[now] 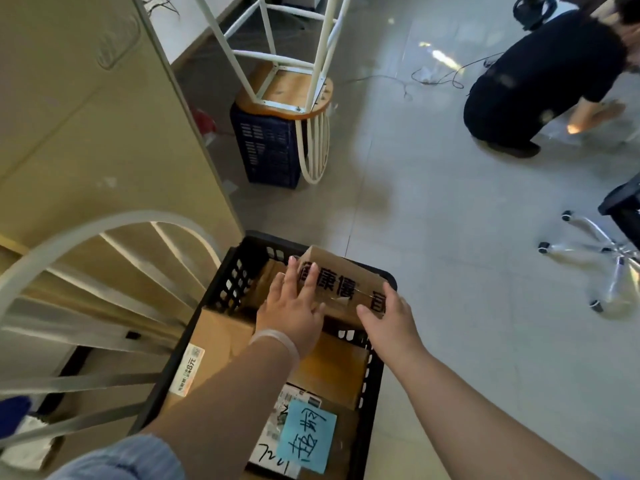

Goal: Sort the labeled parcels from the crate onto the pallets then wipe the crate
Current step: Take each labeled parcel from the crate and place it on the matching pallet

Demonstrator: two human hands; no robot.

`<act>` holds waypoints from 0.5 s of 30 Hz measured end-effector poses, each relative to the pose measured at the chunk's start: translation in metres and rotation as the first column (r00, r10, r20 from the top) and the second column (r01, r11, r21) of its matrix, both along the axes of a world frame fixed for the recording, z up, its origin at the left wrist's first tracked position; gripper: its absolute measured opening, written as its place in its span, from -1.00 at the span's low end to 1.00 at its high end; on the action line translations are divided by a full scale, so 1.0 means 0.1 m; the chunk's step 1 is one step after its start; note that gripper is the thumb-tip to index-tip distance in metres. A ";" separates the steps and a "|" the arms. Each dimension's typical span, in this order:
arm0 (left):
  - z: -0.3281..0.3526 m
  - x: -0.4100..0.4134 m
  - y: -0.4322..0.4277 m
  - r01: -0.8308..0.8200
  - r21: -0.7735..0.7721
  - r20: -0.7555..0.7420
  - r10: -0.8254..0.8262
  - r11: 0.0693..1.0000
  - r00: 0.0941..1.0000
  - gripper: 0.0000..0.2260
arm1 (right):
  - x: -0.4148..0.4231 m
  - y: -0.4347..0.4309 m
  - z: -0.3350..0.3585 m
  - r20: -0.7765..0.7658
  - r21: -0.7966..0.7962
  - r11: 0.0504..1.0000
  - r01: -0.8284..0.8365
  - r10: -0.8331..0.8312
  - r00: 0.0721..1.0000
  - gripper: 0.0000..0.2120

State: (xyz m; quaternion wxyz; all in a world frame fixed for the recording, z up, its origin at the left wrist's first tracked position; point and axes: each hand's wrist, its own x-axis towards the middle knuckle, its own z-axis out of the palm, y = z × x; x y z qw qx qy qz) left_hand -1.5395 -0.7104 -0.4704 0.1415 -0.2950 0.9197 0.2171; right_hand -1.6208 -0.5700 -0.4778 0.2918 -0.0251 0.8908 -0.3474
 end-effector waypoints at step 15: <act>0.18 0.28 -0.09 -0.309 0.377 -0.290 0.428 0.873 0.856 -0.38 | 0.02 -0.11 0.15 0.210 -0.201 0.945 0.258 -0.216 0.954 -0.42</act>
